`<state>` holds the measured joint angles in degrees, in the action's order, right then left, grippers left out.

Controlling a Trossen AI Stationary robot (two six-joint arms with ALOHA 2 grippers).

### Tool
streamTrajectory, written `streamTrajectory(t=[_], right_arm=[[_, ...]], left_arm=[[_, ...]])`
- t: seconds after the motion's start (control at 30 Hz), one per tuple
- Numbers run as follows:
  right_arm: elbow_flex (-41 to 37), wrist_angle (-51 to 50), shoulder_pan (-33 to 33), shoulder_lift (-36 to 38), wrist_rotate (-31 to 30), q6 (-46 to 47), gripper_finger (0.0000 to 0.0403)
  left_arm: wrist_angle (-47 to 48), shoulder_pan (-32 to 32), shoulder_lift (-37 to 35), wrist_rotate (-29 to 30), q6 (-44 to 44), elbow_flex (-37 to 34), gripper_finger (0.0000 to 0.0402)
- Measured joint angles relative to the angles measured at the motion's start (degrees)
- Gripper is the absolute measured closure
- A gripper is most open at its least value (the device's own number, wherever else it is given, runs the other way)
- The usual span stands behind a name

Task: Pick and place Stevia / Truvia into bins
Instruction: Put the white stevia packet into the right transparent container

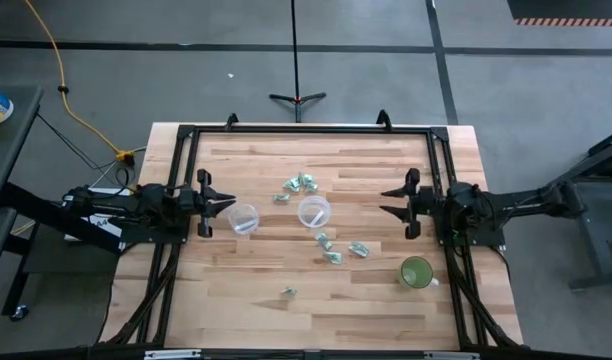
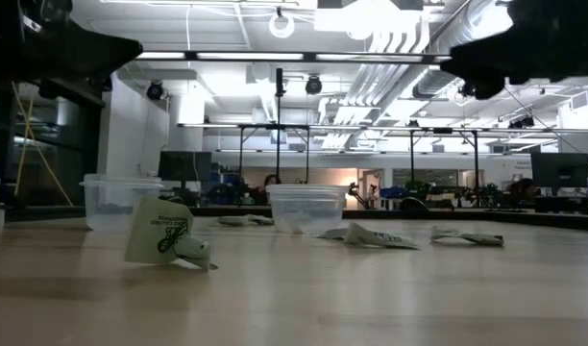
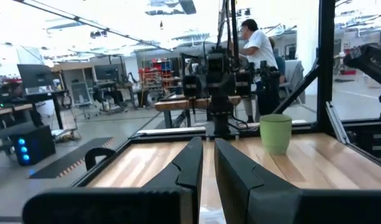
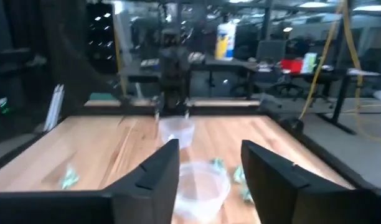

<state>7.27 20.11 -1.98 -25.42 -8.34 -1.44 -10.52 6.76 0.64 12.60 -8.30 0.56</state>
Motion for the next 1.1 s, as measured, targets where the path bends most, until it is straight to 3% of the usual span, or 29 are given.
streamTrajectory(t=[0.27, 0.43, 0.7, 0.83, 1.1], right_arm=[[12.3, -4.0, 0.2, -16.6, -5.4, -9.0, 0.0199], [19.6, -7.8, 1.9, -25.3, -8.8, -8.8, 0.0183], [28.9, -19.7, 4.7, -36.0, -1.6, -2.7, 0.0171], [32.1, -25.1, 3.9, -40.5, 4.5, -4.7, 0.0171], [37.2, -29.8, 1.3, -47.4, 5.5, 7.4, 0.0179]], left_arm=[[0.5, 0.0, 0.0, 0.0, 1.6, 0.0, 0.0323], [0.6, 0.0, 0.0, 0.0, 1.1, 0.0, 0.0323], [1.8, 0.0, 0.0, 0.1, 2.6, 0.0, 0.0323], [3.5, 0.0, 0.0, 0.2, 2.6, 0.0, 0.0323], [3.5, 0.0, 0.0, 0.2, -2.3, 0.0, 0.0323]])
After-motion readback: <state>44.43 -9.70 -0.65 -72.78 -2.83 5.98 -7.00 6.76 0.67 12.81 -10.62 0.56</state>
